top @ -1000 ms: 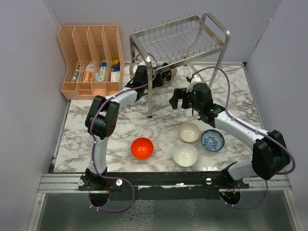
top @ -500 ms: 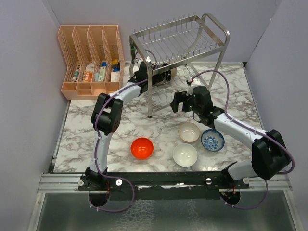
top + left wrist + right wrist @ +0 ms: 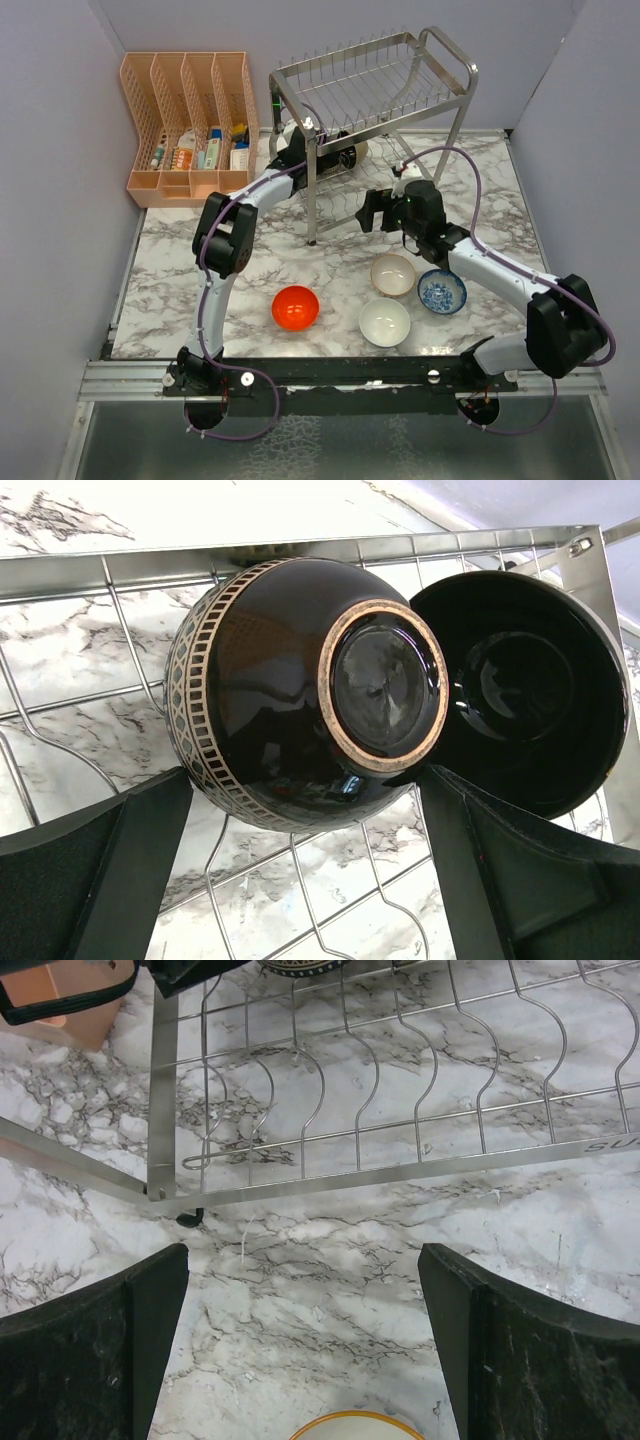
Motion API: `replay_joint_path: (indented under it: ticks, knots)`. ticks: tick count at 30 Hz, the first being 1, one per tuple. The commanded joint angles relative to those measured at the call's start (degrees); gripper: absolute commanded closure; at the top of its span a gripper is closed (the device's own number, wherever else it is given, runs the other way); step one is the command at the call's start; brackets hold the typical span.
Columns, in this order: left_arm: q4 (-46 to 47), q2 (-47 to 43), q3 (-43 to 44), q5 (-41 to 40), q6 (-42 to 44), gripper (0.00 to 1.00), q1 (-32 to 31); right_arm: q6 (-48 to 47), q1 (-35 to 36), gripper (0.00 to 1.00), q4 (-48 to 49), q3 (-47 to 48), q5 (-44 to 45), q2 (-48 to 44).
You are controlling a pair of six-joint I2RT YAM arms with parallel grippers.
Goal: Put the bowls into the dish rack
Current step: Adjust the bowl in the dish rack.
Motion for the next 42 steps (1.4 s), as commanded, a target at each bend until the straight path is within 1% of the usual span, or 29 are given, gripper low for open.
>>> replay_joint_path:
  ticks: [1, 7, 12, 17, 31, 38, 42]
  knots:
    - [-3.9, 4.2, 1.9, -2.0, -0.8, 0.01, 0.6, -1.5, -0.3, 0.02, 1.2, -0.4, 2.2, -2.4]
    - [2.5, 3.8, -1.2, -1.8, -2.6, 0.01, 0.6, -1.9, -0.3, 0.02, 1.1, -1.0, 3.0, -2.9]
    - [13.7, 1.1, -9.1, -1.1, -5.6, 0.01, 0.6, -2.4, -0.3, 0.02, 1.0, -1.3, 4.1, -3.7]
    - [20.2, -0.2, -12.6, -0.1, -7.5, 0.01, 0.5, -2.5, -0.3, 0.02, 1.2, -1.6, 4.6, -4.3]
    - [24.0, -3.6, -12.9, -0.6, -5.1, 0.01, 0.4, -2.5, -0.3, 0.02, 1.9, -1.7, 4.5, -4.3]
    - [27.8, -5.1, -13.4, -0.6, -3.4, 0.01, 0.1, -2.4, -0.3, 0.02, 2.3, -2.0, 4.7, -4.5]
    - [27.5, -5.5, -12.3, -0.8, -1.1, 0.01, -0.1, -2.5, -0.4, 0.02, 2.4, -2.1, 4.6, -4.7]
